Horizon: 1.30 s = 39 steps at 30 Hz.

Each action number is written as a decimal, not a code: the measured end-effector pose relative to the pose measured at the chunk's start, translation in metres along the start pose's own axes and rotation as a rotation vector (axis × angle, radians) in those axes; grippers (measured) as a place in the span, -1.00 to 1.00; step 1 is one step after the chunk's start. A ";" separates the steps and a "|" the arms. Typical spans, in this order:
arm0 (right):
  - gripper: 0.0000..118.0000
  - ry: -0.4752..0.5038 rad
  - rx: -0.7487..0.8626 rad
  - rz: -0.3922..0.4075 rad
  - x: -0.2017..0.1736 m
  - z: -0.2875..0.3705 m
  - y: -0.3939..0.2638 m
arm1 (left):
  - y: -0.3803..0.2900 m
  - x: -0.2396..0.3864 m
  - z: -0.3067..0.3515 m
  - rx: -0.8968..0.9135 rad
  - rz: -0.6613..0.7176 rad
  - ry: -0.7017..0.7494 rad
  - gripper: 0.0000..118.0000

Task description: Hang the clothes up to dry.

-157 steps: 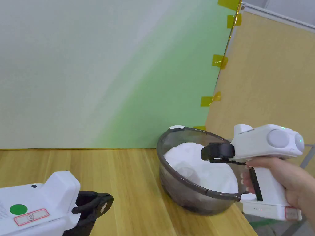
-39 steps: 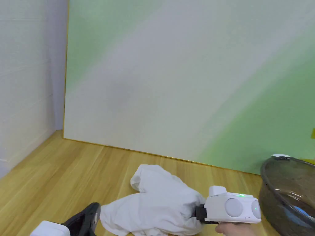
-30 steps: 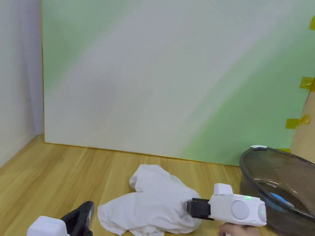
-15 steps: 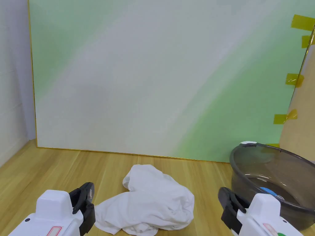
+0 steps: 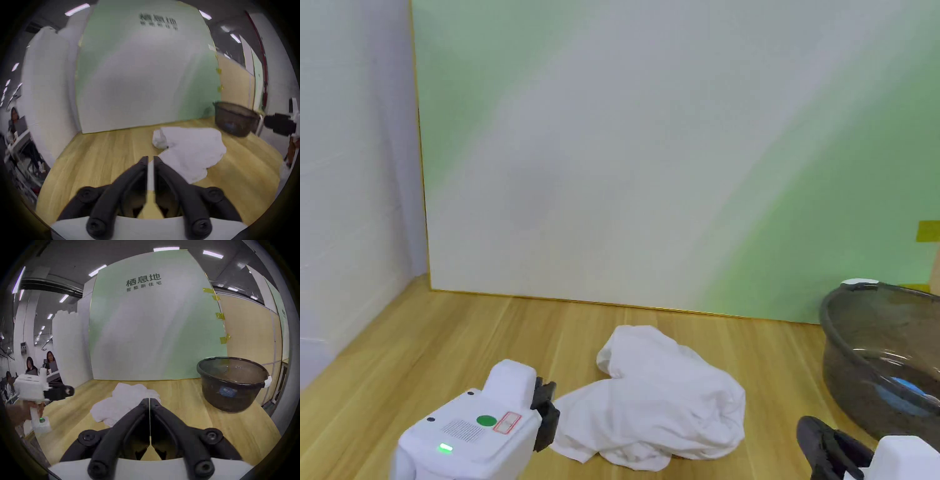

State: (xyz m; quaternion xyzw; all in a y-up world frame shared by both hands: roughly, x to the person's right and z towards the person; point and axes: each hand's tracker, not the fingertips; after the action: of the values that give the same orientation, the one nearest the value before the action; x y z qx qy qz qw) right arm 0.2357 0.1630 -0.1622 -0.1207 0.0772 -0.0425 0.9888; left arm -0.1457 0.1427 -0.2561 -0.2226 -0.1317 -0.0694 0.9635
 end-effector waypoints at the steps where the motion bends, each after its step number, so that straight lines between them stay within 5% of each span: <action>1: -1.00 0.007 -0.009 0.002 0.001 0.000 -0.002 | 0.002 -0.001 -0.009 -0.015 -0.047 0.010 0.39; 2: -1.00 0.014 -0.011 0.006 0.001 0.001 -0.003 | 0.004 -0.001 -0.016 -0.025 -0.040 0.037 0.93; 5: -1.00 0.020 -0.014 0.022 -0.001 0.004 -0.002 | 0.013 -0.004 -0.038 -0.108 -0.142 -0.099 0.88; 13: -1.00 0.022 -0.031 0.002 0.005 -0.005 -0.002 | 0.000 0.002 -0.115 -0.290 -0.253 -0.087 0.89; 15: -1.00 0.024 -0.042 0.006 0.007 -0.007 -0.003 | -0.003 0.003 -0.126 -0.331 -0.236 -0.131 0.73; 18: -1.00 0.016 -0.065 0.016 0.010 -0.012 -0.005 | -0.004 0.011 -0.126 -0.316 -0.267 -0.126 -0.14; 22: -1.00 0.019 -0.090 0.009 0.013 -0.022 -0.005 | -0.009 0.019 -0.130 -0.327 -0.284 -0.155 -0.86; 28: -0.98 0.029 -0.213 0.094 0.015 -0.069 0.008 | -0.006 0.014 -0.135 -0.340 -0.258 -0.174 -0.92; 29: -0.54 0.079 -0.251 0.092 0.018 -0.083 0.009 | -0.006 0.013 -0.135 -0.341 -0.251 -0.175 -0.92; 31: 0.95 0.121 -0.346 0.074 0.026 -0.117 0.007 | -0.006 0.013 -0.136 -0.342 -0.243 -0.177 -0.92; 33: 0.93 0.190 -0.495 0.053 0.034 -0.146 -0.005 | -0.007 0.015 -0.134 -0.338 -0.252 -0.173 -0.92; 34: 0.93 0.153 -0.466 0.143 0.039 -0.165 -0.009 | -0.007 0.016 -0.134 -0.337 -0.255 -0.171 -0.92; 36: 0.93 0.124 -0.514 0.188 0.042 -0.191 -0.019 | -0.006 0.016 -0.133 -0.337 -0.255 -0.169 -0.92; 39: 0.92 0.104 -0.566 0.175 0.041 -0.214 -0.011 | -0.006 0.016 -0.133 -0.340 -0.245 -0.171 -0.92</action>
State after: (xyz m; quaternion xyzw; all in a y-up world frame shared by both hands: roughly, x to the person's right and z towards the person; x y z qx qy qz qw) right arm 0.2406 0.0980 -0.3708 -0.3823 0.1465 0.0601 0.9104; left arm -0.1021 0.0769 -0.3642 -0.3691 -0.2252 -0.1878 0.8819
